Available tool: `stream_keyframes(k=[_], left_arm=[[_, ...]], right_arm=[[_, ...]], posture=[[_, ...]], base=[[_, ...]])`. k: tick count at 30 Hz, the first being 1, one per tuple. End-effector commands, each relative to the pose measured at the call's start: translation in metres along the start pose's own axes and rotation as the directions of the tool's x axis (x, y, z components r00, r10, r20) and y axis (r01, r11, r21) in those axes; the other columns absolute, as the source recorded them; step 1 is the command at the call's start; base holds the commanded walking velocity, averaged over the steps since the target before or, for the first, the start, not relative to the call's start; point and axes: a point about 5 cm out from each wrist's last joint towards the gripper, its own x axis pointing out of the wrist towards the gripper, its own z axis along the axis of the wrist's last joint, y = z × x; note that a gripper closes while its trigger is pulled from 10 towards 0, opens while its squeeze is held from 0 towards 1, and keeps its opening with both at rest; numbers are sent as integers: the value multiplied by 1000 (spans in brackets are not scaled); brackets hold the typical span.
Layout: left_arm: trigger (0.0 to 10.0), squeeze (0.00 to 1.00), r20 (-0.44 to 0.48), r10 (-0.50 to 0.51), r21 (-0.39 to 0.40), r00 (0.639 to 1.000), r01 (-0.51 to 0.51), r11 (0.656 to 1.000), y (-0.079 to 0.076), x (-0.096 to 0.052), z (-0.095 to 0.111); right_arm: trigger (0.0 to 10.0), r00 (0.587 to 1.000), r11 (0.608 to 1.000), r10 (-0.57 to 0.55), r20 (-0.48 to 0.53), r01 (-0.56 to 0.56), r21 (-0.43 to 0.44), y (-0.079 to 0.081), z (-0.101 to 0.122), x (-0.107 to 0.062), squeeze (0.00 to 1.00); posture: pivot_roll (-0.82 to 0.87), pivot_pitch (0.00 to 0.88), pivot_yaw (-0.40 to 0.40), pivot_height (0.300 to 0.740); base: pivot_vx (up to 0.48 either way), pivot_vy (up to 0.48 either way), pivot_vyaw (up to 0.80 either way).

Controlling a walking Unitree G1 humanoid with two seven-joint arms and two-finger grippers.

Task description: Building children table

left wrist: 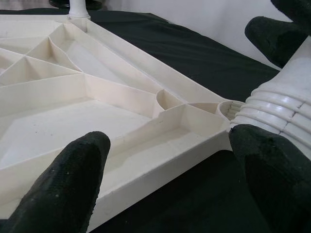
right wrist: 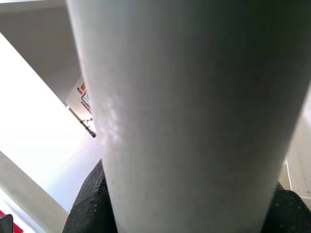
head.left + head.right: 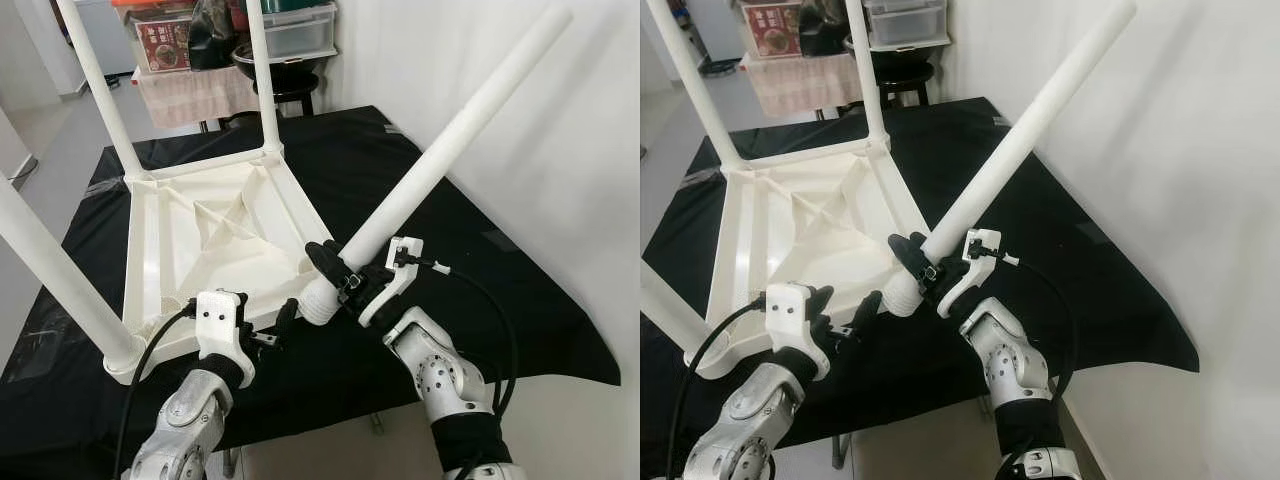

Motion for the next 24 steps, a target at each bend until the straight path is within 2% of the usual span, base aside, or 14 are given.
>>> stream_keyframes(k=[1, 3, 10, 20, 24], left_arm=[[10000, 0, -1, 1, 13, 1000, -1, 1000, 1, 1, -1], [10000, 0, 1, -9, 3, 1000, 9, 1000, 0, 1, -1], [10000, 0, 2, -37, 34, 999, 36, 999, -2, 2, 0], [10000, 0, 41, 13, -14, 999, -12, 1000, 4, 4, 5], [10000, 0, 49, 33, -17, 998, -32, 999, 7, 5, 7]], right_arm=[[10000, 999, 999, 35, -2, -35, 4, 4, 1, 3, 0], [10000, 999, 999, 39, -7, -39, 3, 4, 1, 4, 0], [10000, 999, 999, 52, -8, -52, -11, 5, 2, 5, 0], [10000, 997, 992, 76, -5, -76, -98, 10, 10, 10, 0], [10000, 999, 983, 45, -10, -46, -177, 8, 15, 15, 0]], posture=[[-84, 18, 48, 740], [-83, 17, 46, 740], [-88, 18, 47, 740], [-81, 12, 40, 740], [-76, 5, 37, 740]], base=[[0, 0, 0], [0, 0, 0], [0, -472, 0], [0, 0, 0], [0, 0, 0]])
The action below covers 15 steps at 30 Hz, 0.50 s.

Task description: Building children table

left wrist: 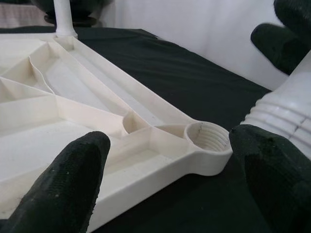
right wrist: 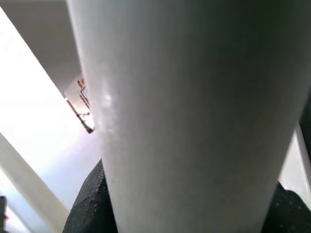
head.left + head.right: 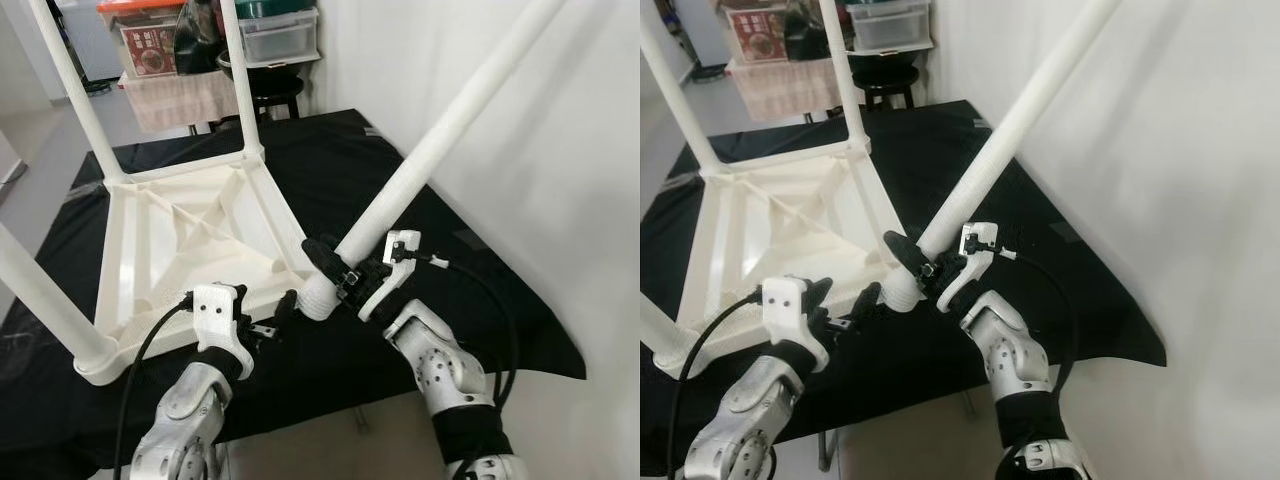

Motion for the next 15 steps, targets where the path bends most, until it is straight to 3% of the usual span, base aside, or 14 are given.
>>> stream_keyframes(k=[1, 15], left_arm=[[10000, 0, 6, 27, -7, 1000, -27, 1000, 6, 1, -1], [10000, 0, 41, 39, 5, 998, -40, 999, 11, 9, 5]], right_arm=[[10000, 1000, 998, 2, -2, -2, -61, 4, 4, 9, 0], [10000, 1000, 988, -18, 12, 20, -155, 1, 12, 14, 0]], posture=[[-72, 0, 39, 740], [-71, 0, 42, 740]], base=[[0, 0, 0], [0, 0, 0]])
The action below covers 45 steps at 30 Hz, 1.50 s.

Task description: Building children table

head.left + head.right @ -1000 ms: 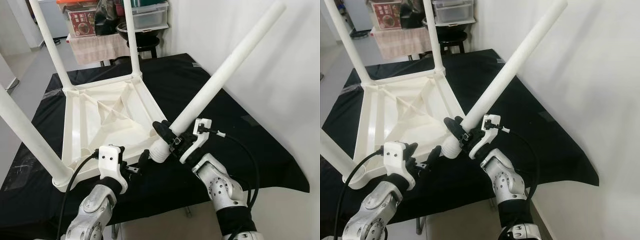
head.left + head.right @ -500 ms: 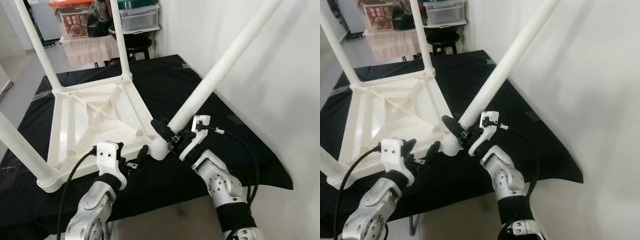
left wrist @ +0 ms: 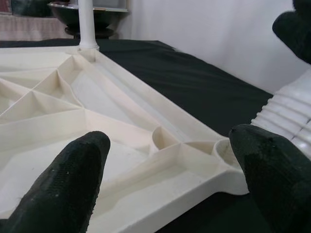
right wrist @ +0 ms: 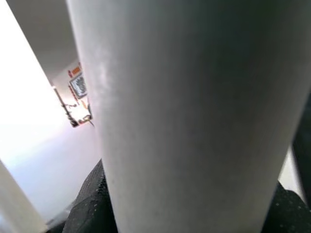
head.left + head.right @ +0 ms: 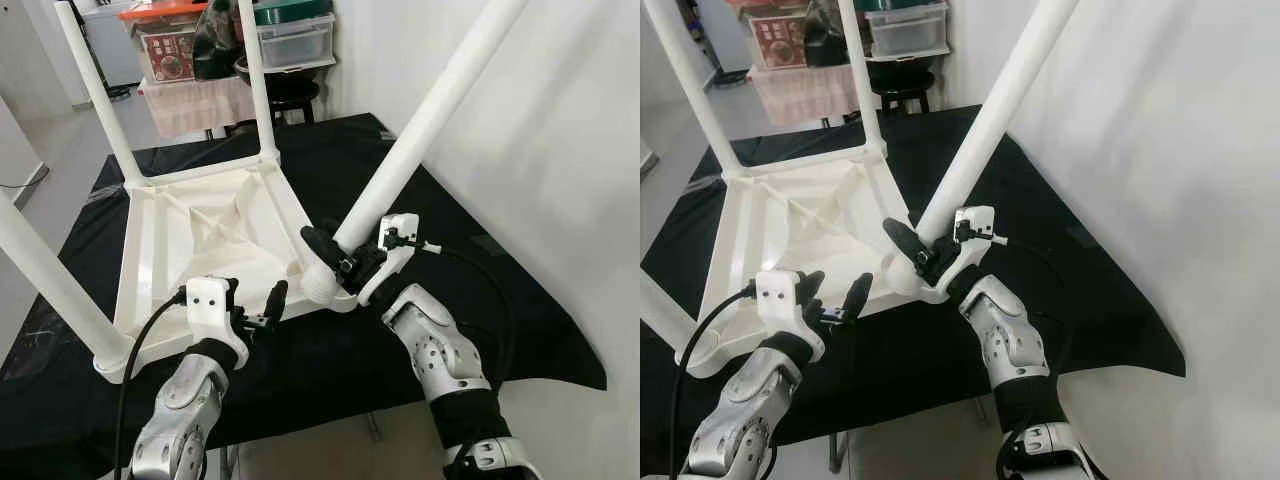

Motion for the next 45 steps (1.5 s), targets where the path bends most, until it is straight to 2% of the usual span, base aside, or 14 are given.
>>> stream_keyframes(k=[1, 4, 7, 10, 12, 17, 20, 22, 27, 30, 33, 39, 45], left_arm=[[10000, 0, 0, 13, 0, 1000, -13, 1000, 3, -1, 0], [10000, 0, 31, 14, 16, 999, -14, 1000, 6, 5, 10], [10000, 0, 64, 52, 22, 997, -54, 998, 19, 10, 17], [10000, 0, 75, 67, 31, 995, -70, 997, 23, 15, 19], [10000, 0, 85, 59, 42, 995, -63, 997, 20, 22, 21], [10000, 0, 92, 49, 60, 995, -55, 997, 15, 26, 23], [10000, 0, 65, 62, 50, 996, -65, 997, 12, 21, 12], [10000, 0, 36, 70, 38, 997, -71, 997, 11, 13, 4], [10000, 0, -3, 66, 31, 998, -66, 997, 7, 6, -7], [10000, 0, -26, 72, 4, 997, -71, 997, 5, 10, -15], [10000, 0, -23, 55, -9, 998, -55, 998, 0, 14, -14], [10000, 0, -63, -12, 26, 998, 13, 1000, -7, 24, -23], [10000, 0, -89, -32, 41, 996, 35, 999, -8, 29, -31]], right_arm=[[10000, 1000, 1000, 2, 7, -2, -17, 1, 2, 4, 0], [10000, 1000, 998, -21, -7, 21, -56, -3, 3, 3, 0], [10000, 994, 985, -110, -27, 106, -134, -13, 3, 6, 0], [10000, 985, 974, -170, -43, 161, -163, -19, 1, 9, 0], [10000, 983, 970, -173, -56, 160, -185, -18, 1, 16, 0], [10000, 987, 968, -153, -57, 138, -210, -15, 5, 22, 0], [10000, 991, 971, -127, -49, 114, -212, -11, 9, 28, 0], [10000, 990, 973, -131, -61, 116, -200, -13, 6, 23, 0], [10000, 985, 968, -146, -91, 123, -216, -18, 1, 17, 0], [10000, 988, 974, -111, -103, 87, -209, -13, -3, 21, 0], [10000, 994, 974, -71, -88, 49, -223, -3, -1, 27, 0], [10000, 995, 975, -39, -88, 18, -223, 10, -4, 44, 0], [10000, 993, 977, -45, -108, 21, -213, 11, -10, 47, 0]], posture=[[-71, 0, 42, 740], [-60, 0, 30, 740], [-54, 0, 16, 740], [-35, 0, -1, 740], [-19, 0, -17, 740], [-2, 0, -46, 740], [4, 0, -47, 740], [-3, 0, -41, 740], [-21, 0, -41, 740], [-35, 0, -11, 740], [-34, 0, 3, 740], [-52, 0, 3, 740], [-52, 0, -12, 740]], base=[[0, 0, 0], [0, 0, 0], [0, 0, 0], [0, 0, 0], [0, 0, 0], [0, 0, 0], [0, 0, 0], [0, 0, 0], [0, 0, 0], [0, 0, 0], [0, 0, 0], [0, 0, 0], [0, 0, 0]])
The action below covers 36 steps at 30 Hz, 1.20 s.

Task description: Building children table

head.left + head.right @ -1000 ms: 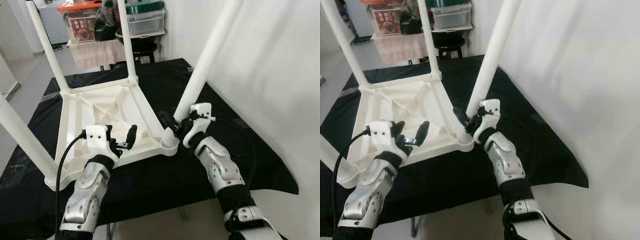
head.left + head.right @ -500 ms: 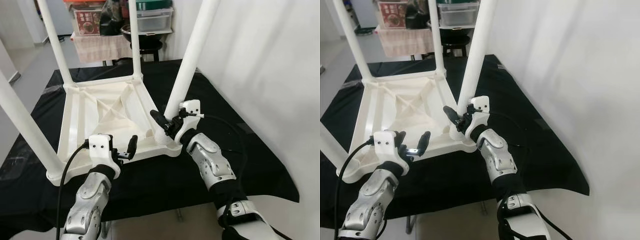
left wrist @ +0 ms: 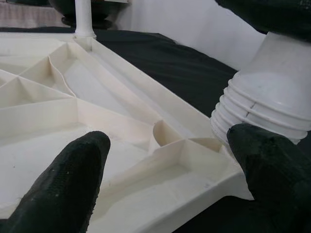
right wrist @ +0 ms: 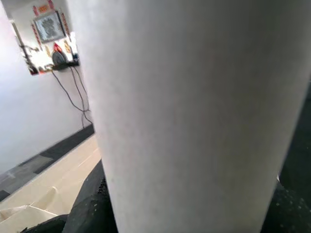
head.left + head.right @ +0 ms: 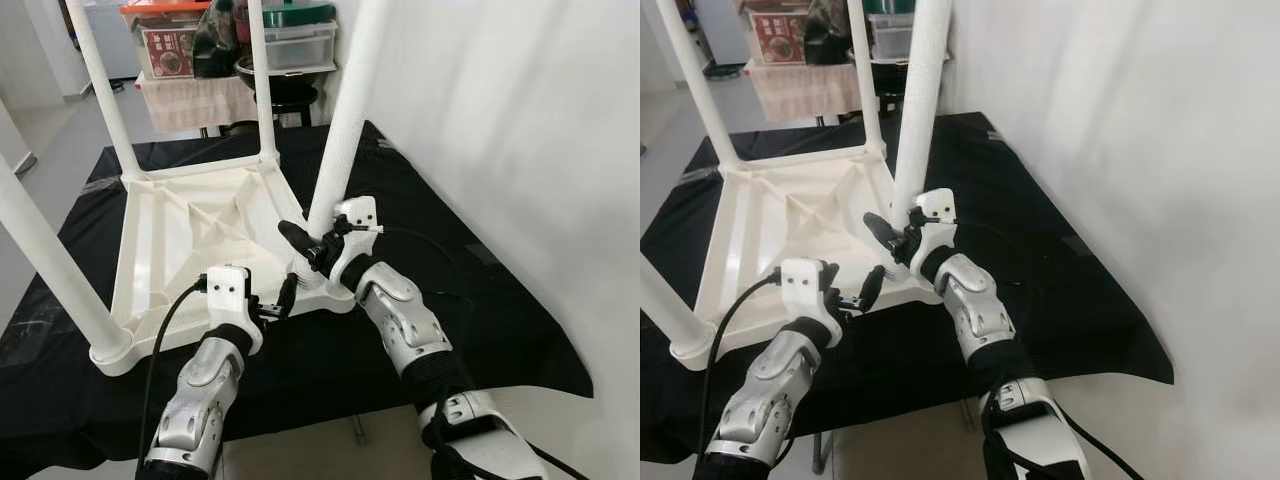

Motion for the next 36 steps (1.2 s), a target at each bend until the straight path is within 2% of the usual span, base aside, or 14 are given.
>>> stream_keyframes(k=[1, 2, 10, 13, 16, 21, 23, 31, 36], left_arm=[[10000, 0, -36, -17, 25, 999, 17, 1000, -1, 1, -9], [10000, 0, -47, -7, 28, 999, 9, 1000, 3, 0, -13], [10000, 0, -81, 26, 41, 996, -23, 999, 11, -2, -25], [10000, 0, -80, 25, 54, 996, -21, 998, 10, -1, -25], [10000, 0, -108, 34, 78, 994, -25, 997, 15, -9, -34], [10000, 0, -116, 52, 64, 992, -44, 997, 22, -11, -37], [10000, 0, -99, 56, 53, 994, -51, 997, 24, -9, -31], [10000, 0, -56, 21, 43, 998, -19, 999, 9, -5, -20], [10000, 0, -47, 22, 35, 999, -20, 999, 7, -5, -19]], right_arm=[[10000, 1000, 1000, 26, 18, -26, 3, 7, 2, 6, 0], [10000, 1000, 1000, 21, -7, -21, -4, 5, -5, 3, 0], [10000, 999, 1000, -11, -46, 10, -18, -5, -14, -2, 0], [10000, 999, 1000, -15, -46, 15, -18, -7, -13, -2, 0], [10000, 999, 999, -36, -27, 36, 28, -6, -16, -2, 0], [10000, 998, 998, -53, -19, 53, 29, -10, -16, -3, 0], [10000, 998, 997, -58, 0, 58, 47, -11, -12, -3, 0], [10000, 997, 997, -73, 36, 72, 25, -23, 2, -7, 0], [10000, 996, 998, -53, 77, 50, 31, -21, 12, -6, 0]], posture=[[-55, 0, -14, 740], [-59, 0, -4, 740], [-64, 0, -24, 740], [-61, 0, -37, 740], [-27, 0, -29, 740], [-40, 0, -14, 740], [-34, 0, -6, 740], [-67, 0, 27, 740], [-85, 0, 34, 740]], base=[[0, 0, 0], [0, 0, 0], [0, 0, 0], [0, 0, 0], [0, 0, 0], [0, 0, 0], [0, 0, 0], [0, 0, 0], [0, 0, 0]])
